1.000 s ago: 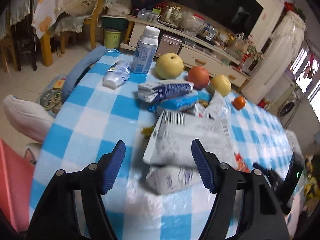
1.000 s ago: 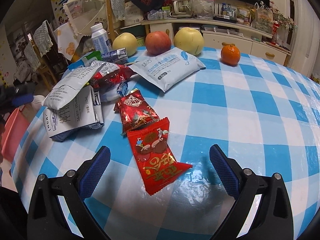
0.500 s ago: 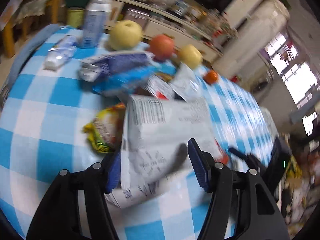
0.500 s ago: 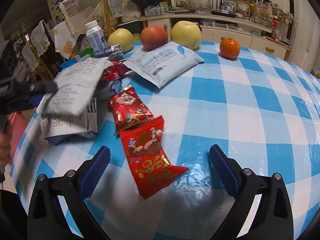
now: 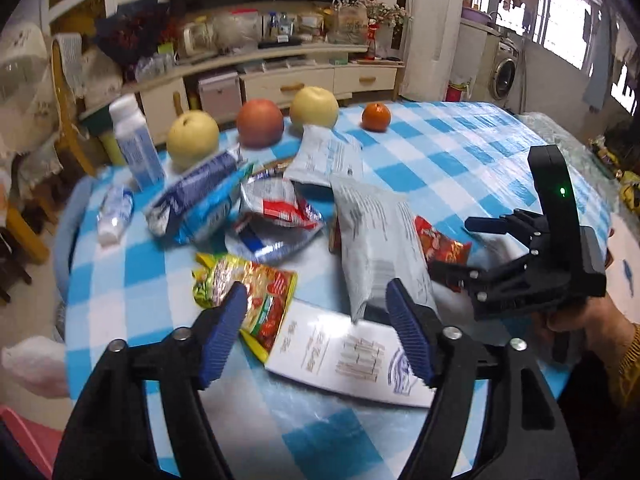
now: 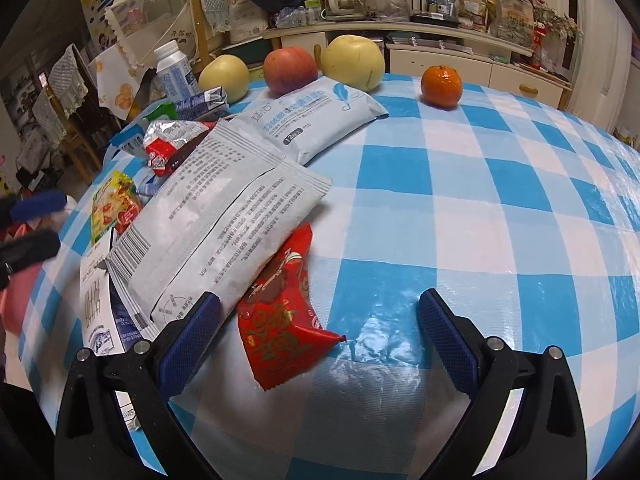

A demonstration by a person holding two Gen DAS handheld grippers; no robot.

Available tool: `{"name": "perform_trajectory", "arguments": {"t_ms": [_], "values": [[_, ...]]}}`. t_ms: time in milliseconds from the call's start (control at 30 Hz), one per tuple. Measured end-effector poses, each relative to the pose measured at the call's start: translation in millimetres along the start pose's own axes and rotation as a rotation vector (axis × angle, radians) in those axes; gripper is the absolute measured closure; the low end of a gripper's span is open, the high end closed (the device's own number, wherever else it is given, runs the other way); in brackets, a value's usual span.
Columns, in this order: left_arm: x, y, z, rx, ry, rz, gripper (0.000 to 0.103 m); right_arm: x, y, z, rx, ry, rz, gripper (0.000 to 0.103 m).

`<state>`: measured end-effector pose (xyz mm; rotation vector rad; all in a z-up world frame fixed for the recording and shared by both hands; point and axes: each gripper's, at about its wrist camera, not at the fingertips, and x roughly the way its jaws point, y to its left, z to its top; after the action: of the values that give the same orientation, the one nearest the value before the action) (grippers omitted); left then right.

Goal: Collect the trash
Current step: 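Grasp the white milk carton with left gripper while right gripper grasps red candy wrapper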

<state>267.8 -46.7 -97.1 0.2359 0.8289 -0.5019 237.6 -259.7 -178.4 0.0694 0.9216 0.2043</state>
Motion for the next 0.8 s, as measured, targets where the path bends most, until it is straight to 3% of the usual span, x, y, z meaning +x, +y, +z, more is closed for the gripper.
{"name": "perform_trajectory", "arguments": {"t_ms": [133,300,400,533,667,733,800], "values": [[15,-11,4,0.026,0.047,0.058,0.023,4,1,-1,-0.018,0.013,-0.014,0.005],[28,11,-23,-0.272,0.183,0.106,0.024,5,-4,1,0.002,0.019,-0.011,0.005],[25,8,-37,-0.343,0.188,0.117,0.025,6,-1,2,-0.002,0.018,-0.001,0.005],[28,11,-45,-0.481,0.174,0.060,0.025,8,6,1,-0.040,0.025,-0.013,0.005],[32,11,-44,-0.556,0.160,0.084,0.025,9,9,0,-0.052,0.024,-0.019,0.005],[34,11,-44,-0.601,0.172,0.072,0.025,8,9,1,-0.048,0.018,-0.014,0.007],[41,6,-45,-0.605,0.188,0.066,0.025,6,9,2,-0.057,0.010,-0.028,0.025]]}}
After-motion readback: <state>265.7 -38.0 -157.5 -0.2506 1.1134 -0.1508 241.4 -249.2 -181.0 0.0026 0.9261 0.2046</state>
